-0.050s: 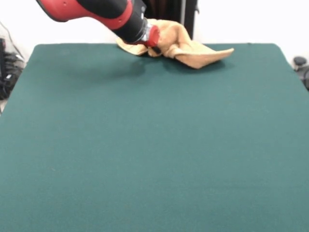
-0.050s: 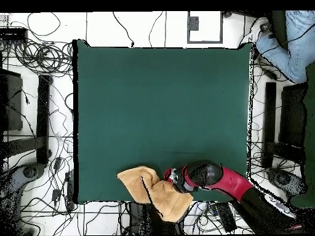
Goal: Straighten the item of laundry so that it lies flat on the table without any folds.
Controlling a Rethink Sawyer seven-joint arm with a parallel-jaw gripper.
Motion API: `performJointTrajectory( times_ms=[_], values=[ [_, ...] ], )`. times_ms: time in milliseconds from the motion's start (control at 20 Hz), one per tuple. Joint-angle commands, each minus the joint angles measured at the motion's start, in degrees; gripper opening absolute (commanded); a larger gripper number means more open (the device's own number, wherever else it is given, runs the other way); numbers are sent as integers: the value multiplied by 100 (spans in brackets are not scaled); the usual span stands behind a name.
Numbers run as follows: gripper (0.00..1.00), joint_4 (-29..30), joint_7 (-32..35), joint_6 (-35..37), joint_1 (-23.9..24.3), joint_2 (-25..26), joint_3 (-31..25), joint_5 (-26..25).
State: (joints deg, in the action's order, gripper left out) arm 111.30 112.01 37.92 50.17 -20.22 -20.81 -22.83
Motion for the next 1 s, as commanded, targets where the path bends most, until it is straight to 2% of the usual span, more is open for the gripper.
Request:
performJointTrajectory(
  times_ms=[50, 100, 150, 250, 350, 500, 550, 1000],
  values=[
    [0, -283, 796, -3065, -1667, -1852, 789, -1968],
    [0, -352, 991, -3414, -1988, -1966, 1132, -2144],
    [0, -493, 1232, -4027, -2550, -2006, 1815, -2241],
    [0, -530, 1105, -4624, -2855, -1952, 2281, -2075],
    [0, -485, 862, -4927, -2829, -1917, 2331, -1929],
    [0, -429, 674, -5037, -2709, -1952, 2252, -1861],
    [0, -588, 620, -4926, -2673, -1878, 2152, -1827],
    [0, -764, 246, -6163, -2891, -1392, 2665, -1599]
  ],
)
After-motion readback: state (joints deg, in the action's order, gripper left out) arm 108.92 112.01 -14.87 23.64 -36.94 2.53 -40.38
